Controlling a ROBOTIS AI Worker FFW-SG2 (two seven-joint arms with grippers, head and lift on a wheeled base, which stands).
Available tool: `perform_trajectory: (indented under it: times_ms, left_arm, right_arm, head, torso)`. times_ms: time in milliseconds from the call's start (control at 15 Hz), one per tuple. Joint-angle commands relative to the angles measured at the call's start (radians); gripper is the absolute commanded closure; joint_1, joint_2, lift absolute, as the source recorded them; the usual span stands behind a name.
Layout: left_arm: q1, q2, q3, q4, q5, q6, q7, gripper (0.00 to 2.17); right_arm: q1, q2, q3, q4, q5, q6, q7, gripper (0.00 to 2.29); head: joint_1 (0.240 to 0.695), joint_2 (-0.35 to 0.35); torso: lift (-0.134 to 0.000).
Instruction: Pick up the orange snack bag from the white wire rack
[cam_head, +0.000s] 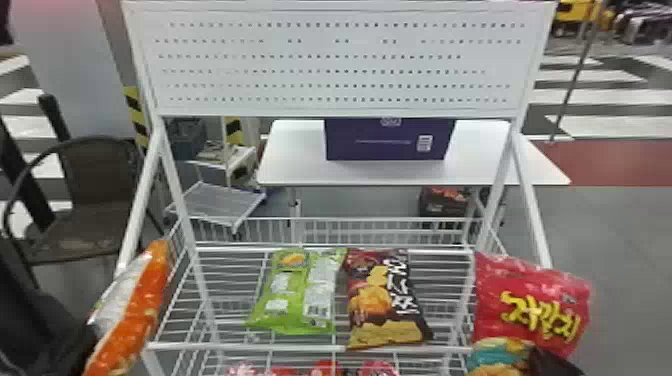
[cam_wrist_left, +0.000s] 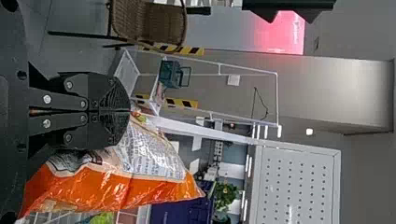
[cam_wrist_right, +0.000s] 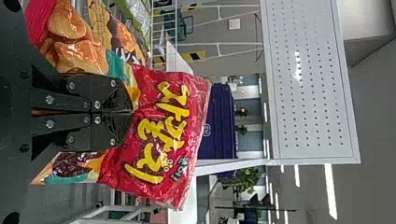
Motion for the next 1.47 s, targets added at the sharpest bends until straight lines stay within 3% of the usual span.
perform_trajectory:
  times_ms: [0, 1400]
  left_arm:
    - [-0.001, 0.0, -0.01, 0.0, -0.001, -0.001, -0.002, 1.87]
    - [0.005, -0.008, -0.029, -0.012, -0.003, -0.01, -0.003, 1.87]
  right_arm:
    - [0.003, -0.002, 0.001, -0.006, 0.0, 0.0, 0.0, 2.22]
    - [0.023, -0.009, 0.0, -0.026, -0.001, -0.006, 0.002, 2.22]
  head:
    - [0.499, 0.0]
    - [0.499, 0.0]
  torso:
    - [0.0]
    - [0.0]
